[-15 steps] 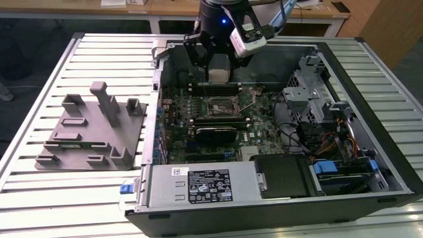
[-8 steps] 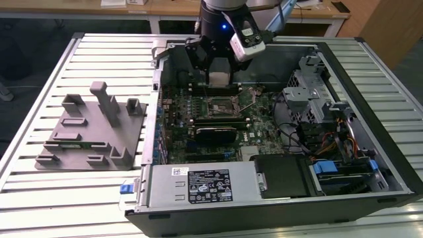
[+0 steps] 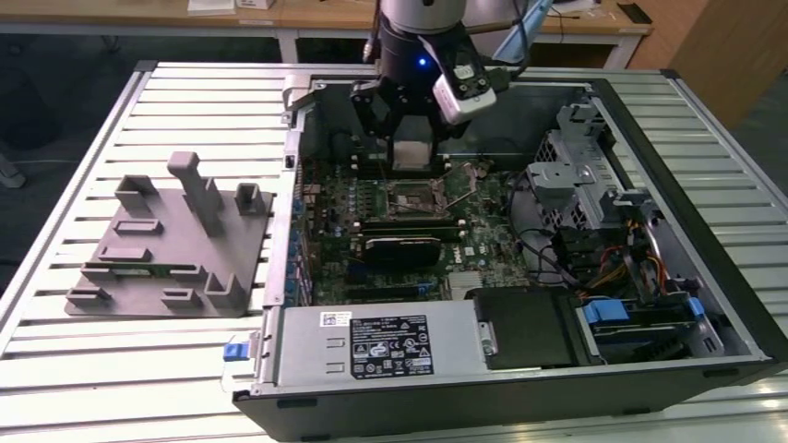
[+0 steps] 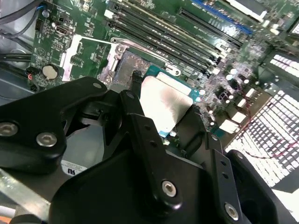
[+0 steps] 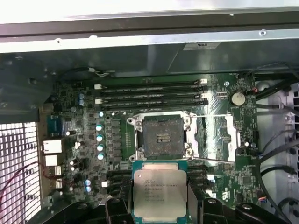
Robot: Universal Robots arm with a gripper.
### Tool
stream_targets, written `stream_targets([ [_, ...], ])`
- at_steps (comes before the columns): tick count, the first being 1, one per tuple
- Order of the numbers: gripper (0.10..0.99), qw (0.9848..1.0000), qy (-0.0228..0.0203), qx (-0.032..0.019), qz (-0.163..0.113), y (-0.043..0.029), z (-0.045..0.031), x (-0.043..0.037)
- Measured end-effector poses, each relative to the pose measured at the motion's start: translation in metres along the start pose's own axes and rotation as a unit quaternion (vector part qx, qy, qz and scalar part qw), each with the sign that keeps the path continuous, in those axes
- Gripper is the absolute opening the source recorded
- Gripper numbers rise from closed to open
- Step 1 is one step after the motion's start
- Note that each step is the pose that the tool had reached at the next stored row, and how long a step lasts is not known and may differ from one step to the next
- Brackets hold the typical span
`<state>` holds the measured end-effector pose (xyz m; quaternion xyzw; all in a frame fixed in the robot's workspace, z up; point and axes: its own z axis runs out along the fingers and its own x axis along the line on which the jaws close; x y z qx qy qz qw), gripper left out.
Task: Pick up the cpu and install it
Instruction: 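Pick up the cpu and move it towards the insertion slot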
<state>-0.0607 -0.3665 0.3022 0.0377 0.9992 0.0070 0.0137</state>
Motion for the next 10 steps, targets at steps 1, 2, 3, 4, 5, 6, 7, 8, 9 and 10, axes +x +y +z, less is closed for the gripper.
stream_targets([
  [1, 0.545, 1.0, 0.0001, 0.0002, 0.0, 0.0011, 0.0018, -0.0008],
  [2, 0.545, 1.0, 0.0003, 0.0004, 0.0, 0.0021, 0.0037, -0.0017],
  [3, 0.545, 1.0, 0.0004, 0.0005, 0.0, 0.003, 0.0056, -0.0024],
  [4, 0.545, 1.0, 0.0006, 0.0009, 0.0, 0.0039, 0.0073, -0.003],
  [5, 0.545, 1.0, 0.0007, 0.001, 0.0, 0.0044, 0.009, -0.0038],
  [6, 0.545, 1.0, 0.0009, 0.0013, 0.0, 0.005, 0.0105, -0.0046],
  [7, 0.545, 1.0, 0.0011, 0.0015, 0.0, 0.0056, 0.0117, -0.0052],
  [8, 0.545, 1.0, 0.0013, 0.0017, 0.0, 0.0062, 0.0129, -0.0058],
  [9, 0.545, 1.0, 0.0014, 0.0019, 0.0, 0.0069, 0.0142, -0.0062],
  [10, 0.545, 1.0, 0.0014, 0.0021, 0.0, 0.0075, 0.0155, -0.0067],
])
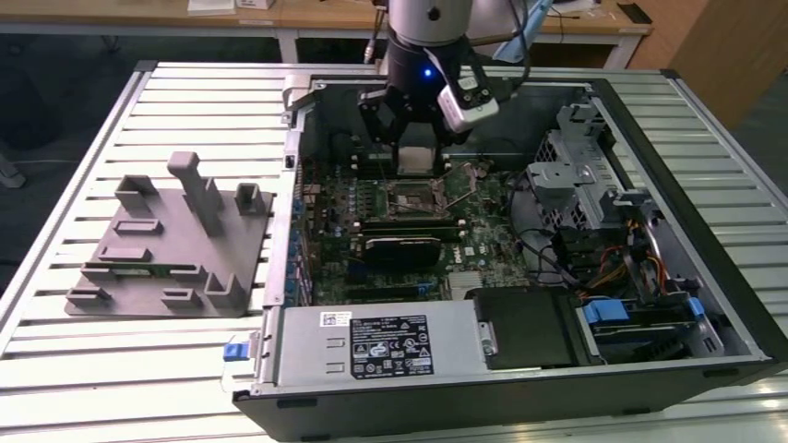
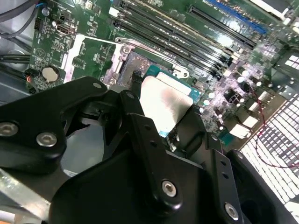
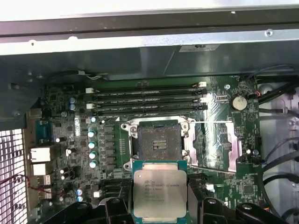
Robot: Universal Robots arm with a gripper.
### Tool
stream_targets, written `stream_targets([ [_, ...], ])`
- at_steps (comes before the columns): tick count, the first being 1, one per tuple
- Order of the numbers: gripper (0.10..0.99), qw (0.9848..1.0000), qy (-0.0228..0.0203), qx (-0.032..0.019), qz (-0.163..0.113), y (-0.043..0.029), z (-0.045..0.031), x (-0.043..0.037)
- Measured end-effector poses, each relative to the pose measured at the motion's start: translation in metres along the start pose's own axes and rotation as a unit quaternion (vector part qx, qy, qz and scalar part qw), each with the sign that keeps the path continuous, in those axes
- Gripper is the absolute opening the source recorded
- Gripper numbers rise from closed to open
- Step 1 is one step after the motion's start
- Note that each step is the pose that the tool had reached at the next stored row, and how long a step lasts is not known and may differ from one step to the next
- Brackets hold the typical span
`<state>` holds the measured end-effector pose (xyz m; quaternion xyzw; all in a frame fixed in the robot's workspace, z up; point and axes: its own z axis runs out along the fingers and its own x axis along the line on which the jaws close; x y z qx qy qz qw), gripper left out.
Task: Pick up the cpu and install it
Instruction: 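Pick up the cpu and move it towards the insertion slot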
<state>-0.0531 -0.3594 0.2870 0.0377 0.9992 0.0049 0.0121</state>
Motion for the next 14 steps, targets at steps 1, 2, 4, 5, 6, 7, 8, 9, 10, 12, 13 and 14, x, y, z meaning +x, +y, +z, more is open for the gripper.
stream_targets([
  [1, 0.545, 1.0, 0.0001, 0.0002, 0.0, 0.0005, 0.0013, -0.0006],
  [2, 0.545, 1.0, 0.0002, 0.0004, 0.0, 0.0011, 0.0025, -0.001],
  [4, 0.545, 1.0, 0.0004, 0.0005, 0.0, 0.0022, 0.0053, -0.0019],
  [5, 0.545, 1.0, 0.0005, 0.0005, 0.0, 0.0027, 0.0067, -0.0023],
  [6, 0.545, 1.0, 0.0005, 0.0005, 0.0, 0.0032, 0.0082, -0.0027],
  [7, 0.545, 1.0, 0.0005, 0.0005, 0.0, 0.0036, 0.0097, -0.0031],
  [8, 0.545, 1.0, 0.0006, 0.0006, 0.0, 0.0041, 0.0112, -0.0035],
  [9, 0.545, 1.0, 0.0007, 0.0007, 0.0, 0.0046, 0.0128, -0.0039],
  [10, 0.545, 1.0, 0.0007, 0.0008, 0.0, 0.0051, 0.0144, -0.0043],
  [12, 0.545, 1.0, 0.001, 0.0009, 0.0, 0.0059, 0.018, -0.0051],
  [13, 0.545, 1.0, 0.0013, 0.0009, 0.0, 0.0063, 0.0199, -0.0057],
  [14, 0.545, 1.0, 0.0015, 0.001, 0.0, 0.0065, 0.0218, -0.0063],
])
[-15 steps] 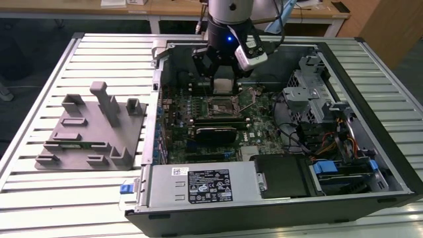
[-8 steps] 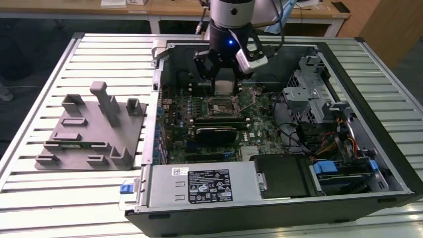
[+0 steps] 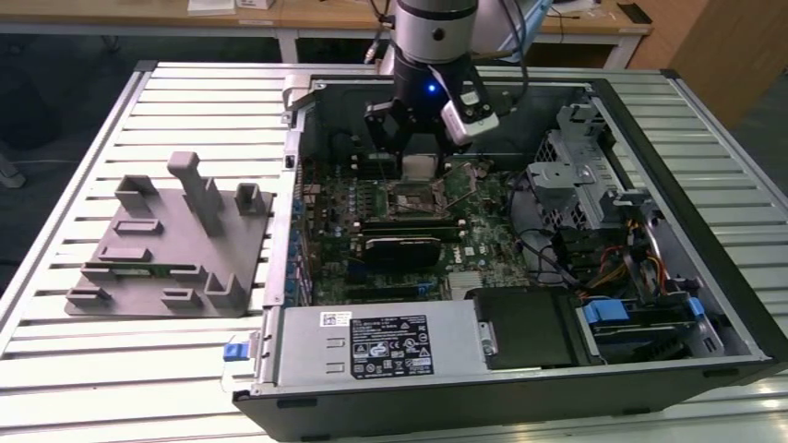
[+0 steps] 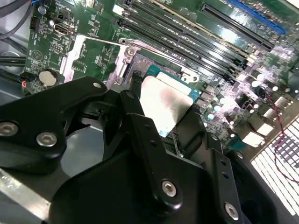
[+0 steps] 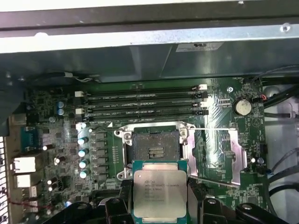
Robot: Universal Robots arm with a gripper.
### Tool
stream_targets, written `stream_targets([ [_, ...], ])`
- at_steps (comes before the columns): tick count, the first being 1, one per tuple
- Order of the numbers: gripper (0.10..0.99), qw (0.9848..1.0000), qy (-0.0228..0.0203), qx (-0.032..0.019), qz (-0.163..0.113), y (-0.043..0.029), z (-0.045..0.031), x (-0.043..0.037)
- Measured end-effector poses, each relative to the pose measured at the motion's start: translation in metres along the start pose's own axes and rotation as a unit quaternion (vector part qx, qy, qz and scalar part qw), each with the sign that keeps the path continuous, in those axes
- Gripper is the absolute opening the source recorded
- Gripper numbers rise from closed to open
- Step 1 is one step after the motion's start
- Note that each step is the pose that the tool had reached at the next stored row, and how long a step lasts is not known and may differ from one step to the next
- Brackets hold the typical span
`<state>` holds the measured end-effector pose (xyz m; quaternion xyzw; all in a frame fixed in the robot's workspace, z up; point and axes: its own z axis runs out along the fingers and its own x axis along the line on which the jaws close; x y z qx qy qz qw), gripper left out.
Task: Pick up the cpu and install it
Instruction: 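Pick up the cpu and move it towards the insertion slot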
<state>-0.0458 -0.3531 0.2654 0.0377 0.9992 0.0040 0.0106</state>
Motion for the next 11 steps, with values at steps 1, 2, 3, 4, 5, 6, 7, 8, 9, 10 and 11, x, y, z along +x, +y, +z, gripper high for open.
stream_targets([
  [1, 0.545, 1.0, 0.0002, 0.0, 0.0, 0.0002, 0.0018, -0.0006],
  [2, 0.545, 1.0, 0.0004, 0.0, 0.0, 0.0004, 0.0037, -0.0011],
  [3, 0.545, 1.0, 0.0006, 0.0, 0.0, 0.0005, 0.0055, -0.0015],
  [4, 0.545, 1.0, 0.0007, 0.0001, 0.0, 0.0006, 0.0073, -0.0017],
  [5, 0.545, 1.0, 0.0009, 0.0001, 0.0, 0.0007, 0.009, -0.0019],
  [6, 0.545, 1.0, 0.001, 0.0001, 0.0, 0.0009, 0.0107, -0.0021],
  [7, 0.545, 1.0, 0.0011, 0.0002, 0.0, 0.0009, 0.0123, -0.0023],
  [8, 0.545, 1.0, 0.0012, 0.0003, 0.0, 0.0011, 0.014, -0.0025],
  [9, 0.545, 1.0, 0.0013, 0.0004, 0.0, 0.0012, 0.0156, -0.0026],
  [10, 0.545, 1.0, 0.0014, 0.0005, 0.0, 0.0014, 0.0171, -0.0027],
  [11, 0.545, 1.0, 0.0014, 0.0005, 0.0, 0.0016, 0.0184, -0.0028],
])
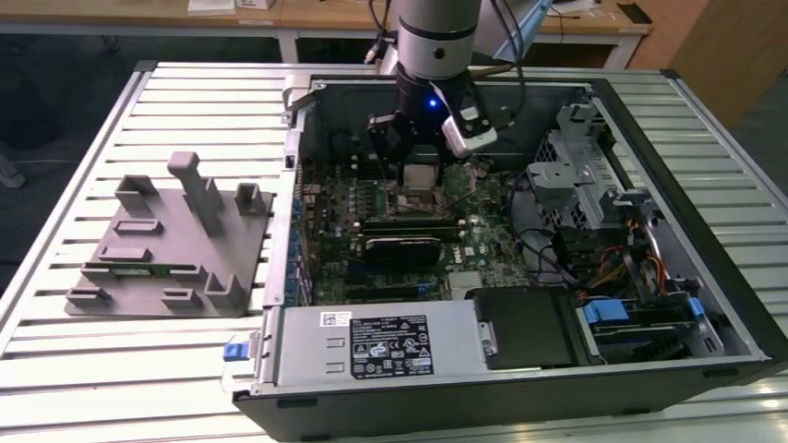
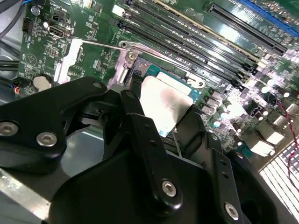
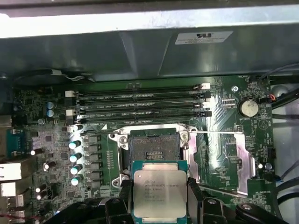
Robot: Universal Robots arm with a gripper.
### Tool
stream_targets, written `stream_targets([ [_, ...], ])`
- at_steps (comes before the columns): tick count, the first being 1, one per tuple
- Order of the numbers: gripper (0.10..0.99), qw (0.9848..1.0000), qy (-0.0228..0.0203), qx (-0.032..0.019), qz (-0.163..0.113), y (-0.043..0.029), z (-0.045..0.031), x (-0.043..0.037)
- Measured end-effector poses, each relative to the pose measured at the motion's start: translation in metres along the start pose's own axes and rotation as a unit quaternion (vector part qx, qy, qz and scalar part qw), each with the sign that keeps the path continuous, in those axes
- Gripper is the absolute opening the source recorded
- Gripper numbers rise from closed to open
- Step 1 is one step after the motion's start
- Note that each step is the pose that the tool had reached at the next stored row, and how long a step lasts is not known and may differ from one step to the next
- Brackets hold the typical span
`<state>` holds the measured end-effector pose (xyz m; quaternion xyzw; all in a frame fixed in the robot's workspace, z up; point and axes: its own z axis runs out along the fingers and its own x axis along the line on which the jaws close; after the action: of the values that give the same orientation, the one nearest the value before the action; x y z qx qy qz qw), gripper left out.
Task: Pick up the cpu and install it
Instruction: 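Pick up the cpu and move it towards the insertion slot, then place the cpu into insertion slot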
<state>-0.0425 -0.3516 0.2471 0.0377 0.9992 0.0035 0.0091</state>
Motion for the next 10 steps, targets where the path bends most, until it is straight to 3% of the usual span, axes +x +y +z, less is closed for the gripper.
stream_targets([
  [10, 0.545, 1.0, 0.0, 0.0001, 0.0, 0.0, 0.001, -0.0001],
])
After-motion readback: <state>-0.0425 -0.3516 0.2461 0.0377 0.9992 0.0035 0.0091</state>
